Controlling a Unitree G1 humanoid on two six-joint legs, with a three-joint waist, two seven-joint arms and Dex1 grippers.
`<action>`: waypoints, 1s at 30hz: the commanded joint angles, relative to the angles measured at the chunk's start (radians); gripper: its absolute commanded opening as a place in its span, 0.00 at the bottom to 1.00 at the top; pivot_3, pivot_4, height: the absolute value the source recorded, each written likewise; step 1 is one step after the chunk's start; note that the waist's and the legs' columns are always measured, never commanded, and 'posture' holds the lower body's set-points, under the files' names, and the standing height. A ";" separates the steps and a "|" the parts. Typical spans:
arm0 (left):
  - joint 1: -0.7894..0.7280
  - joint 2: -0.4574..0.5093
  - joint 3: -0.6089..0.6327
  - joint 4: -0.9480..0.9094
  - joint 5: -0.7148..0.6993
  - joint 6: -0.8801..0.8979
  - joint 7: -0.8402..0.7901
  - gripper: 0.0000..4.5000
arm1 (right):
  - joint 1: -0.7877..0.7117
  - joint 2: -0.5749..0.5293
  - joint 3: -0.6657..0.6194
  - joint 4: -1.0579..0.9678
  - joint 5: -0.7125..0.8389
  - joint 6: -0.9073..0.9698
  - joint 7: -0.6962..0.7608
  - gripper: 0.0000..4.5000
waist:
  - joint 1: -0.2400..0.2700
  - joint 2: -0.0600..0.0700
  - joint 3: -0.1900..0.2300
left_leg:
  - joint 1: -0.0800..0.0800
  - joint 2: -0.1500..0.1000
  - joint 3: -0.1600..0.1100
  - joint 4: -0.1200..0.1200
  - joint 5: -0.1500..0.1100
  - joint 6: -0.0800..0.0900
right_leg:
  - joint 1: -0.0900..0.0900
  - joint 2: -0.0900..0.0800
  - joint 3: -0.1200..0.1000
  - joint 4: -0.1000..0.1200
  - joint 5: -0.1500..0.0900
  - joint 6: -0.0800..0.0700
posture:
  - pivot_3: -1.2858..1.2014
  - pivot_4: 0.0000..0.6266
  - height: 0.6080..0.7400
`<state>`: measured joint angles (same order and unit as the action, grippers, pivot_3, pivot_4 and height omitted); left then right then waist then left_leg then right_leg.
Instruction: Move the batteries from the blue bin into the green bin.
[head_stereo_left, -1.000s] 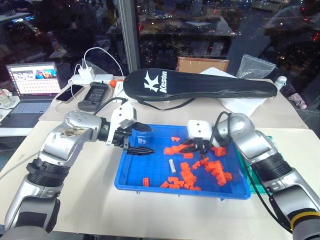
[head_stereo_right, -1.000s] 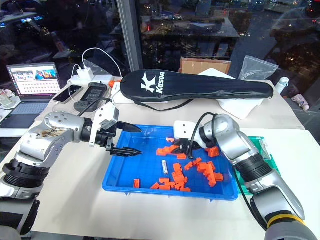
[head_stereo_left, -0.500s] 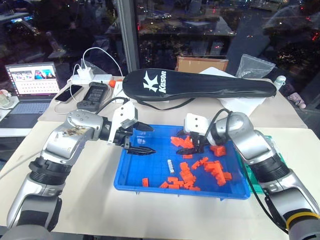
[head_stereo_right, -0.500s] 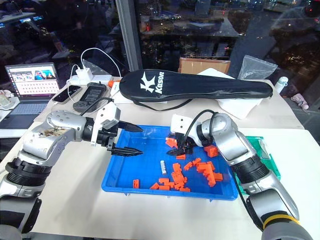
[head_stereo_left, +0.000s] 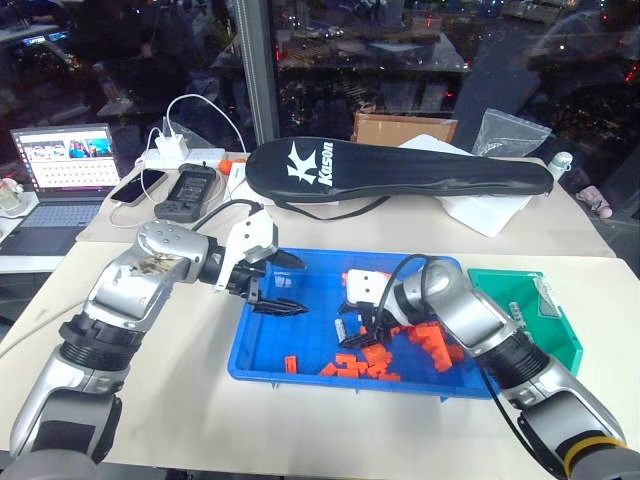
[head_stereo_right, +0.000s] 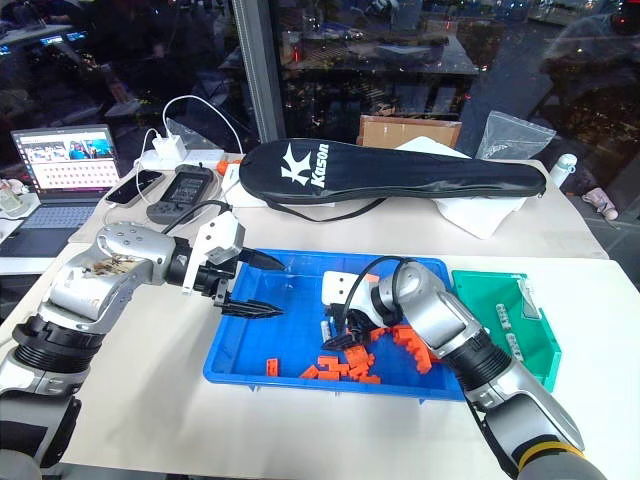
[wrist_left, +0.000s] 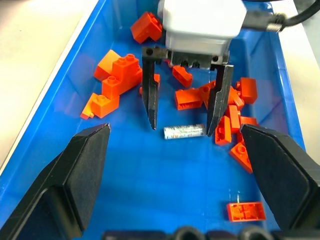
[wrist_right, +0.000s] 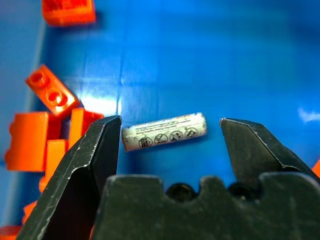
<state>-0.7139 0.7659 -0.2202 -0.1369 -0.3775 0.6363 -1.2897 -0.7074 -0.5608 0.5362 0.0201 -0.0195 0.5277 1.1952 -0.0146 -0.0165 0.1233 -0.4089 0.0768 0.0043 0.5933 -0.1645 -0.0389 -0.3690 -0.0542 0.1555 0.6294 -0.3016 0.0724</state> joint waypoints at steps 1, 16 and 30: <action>-0.020 0.016 0.025 -0.018 -0.005 -0.008 -0.002 1.00 | -0.007 0.006 -0.002 0.008 -0.010 -0.034 0.004 0.82 | 0.000 0.000 0.000 | 0.000 0.000 0.000 0.000 0.000 0.000 | 0.000 0.000 0.000 0.000 0.000 0.000 | 0.52 0.24 0.93; -0.045 -0.013 0.017 0.018 -0.009 -0.024 -0.006 1.00 | -0.019 -0.095 -0.210 -0.179 0.113 0.119 0.004 0.56 | 0.005 0.000 0.000 | -0.001 0.000 -0.001 0.000 0.000 0.000 | 0.000 0.000 -0.001 0.000 0.000 0.000 | 0.52 0.24 0.93; -0.109 -0.107 -0.026 0.127 0.012 -0.087 -0.062 1.00 | 0.342 -0.590 -0.710 -0.264 0.183 0.291 -0.044 0.56 | 0.000 0.000 0.000 | -0.001 0.000 -0.001 -0.001 0.000 0.000 | 0.001 -0.001 -0.002 -0.002 -0.001 -0.001 | 0.52 0.24 0.93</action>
<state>-0.7976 0.6564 -0.2566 -0.0069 -0.3685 0.5716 -1.3451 -0.3897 -1.1336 -0.1271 -0.2302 0.1511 0.8351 1.1640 -0.0143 -0.0165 0.1235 -0.4088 0.0767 0.0028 0.5923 -0.1646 -0.0386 -0.3676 -0.0548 0.1534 0.6274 -0.3026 0.0719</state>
